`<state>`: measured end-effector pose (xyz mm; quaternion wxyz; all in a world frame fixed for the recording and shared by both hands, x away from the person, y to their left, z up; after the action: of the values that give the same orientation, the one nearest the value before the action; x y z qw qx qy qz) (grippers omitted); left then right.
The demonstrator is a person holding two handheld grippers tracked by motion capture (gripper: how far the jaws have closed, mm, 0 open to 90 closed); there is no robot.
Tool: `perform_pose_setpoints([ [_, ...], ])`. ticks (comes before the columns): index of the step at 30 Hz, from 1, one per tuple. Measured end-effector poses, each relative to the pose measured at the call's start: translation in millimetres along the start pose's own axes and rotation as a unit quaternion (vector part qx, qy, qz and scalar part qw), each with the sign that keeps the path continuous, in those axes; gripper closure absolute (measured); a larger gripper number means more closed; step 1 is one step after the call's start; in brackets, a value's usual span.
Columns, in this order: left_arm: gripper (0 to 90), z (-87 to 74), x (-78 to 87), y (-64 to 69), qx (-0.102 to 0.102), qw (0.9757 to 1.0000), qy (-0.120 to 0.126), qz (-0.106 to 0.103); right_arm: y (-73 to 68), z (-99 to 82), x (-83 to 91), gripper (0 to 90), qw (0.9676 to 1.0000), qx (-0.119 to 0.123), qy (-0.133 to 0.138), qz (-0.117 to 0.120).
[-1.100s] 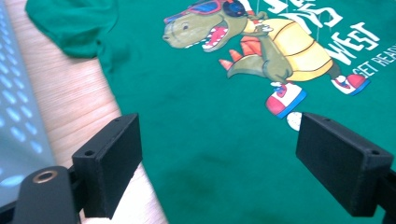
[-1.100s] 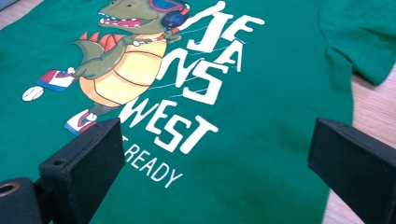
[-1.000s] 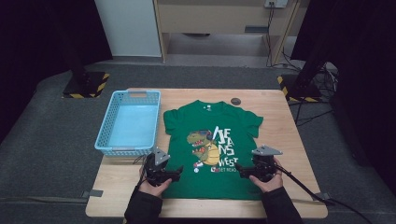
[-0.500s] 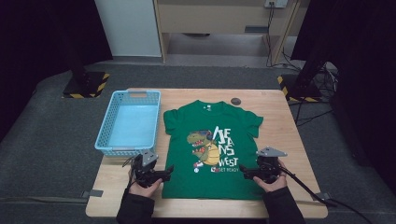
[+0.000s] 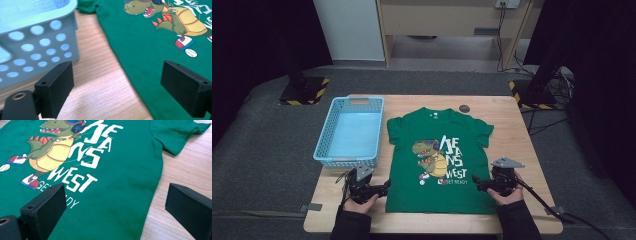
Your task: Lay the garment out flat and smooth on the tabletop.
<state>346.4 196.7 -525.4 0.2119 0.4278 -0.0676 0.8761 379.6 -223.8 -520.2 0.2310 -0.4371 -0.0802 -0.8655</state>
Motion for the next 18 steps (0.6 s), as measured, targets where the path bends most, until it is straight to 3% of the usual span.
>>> perform_pose_setpoints([
  [18, 10.4, -8.7, 5.8, -22.3, 0.031, 0.9995, 0.004, 0.010, 11.9, -4.3, -0.1, 3.1, 0.9999, -0.014, -0.005, -0.004],
])
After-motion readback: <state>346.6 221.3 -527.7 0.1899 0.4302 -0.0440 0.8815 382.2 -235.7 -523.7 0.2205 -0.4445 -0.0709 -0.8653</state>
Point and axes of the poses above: each handheld gripper's, and its own axes: x roughly backward along the jaws, z roughly out of its top, y roughly to its right, the point moved 3 cm from there along -x, roughly forward along the jaws, and after that the axes turned 13 degrees about -y, right-handed, at the moved point
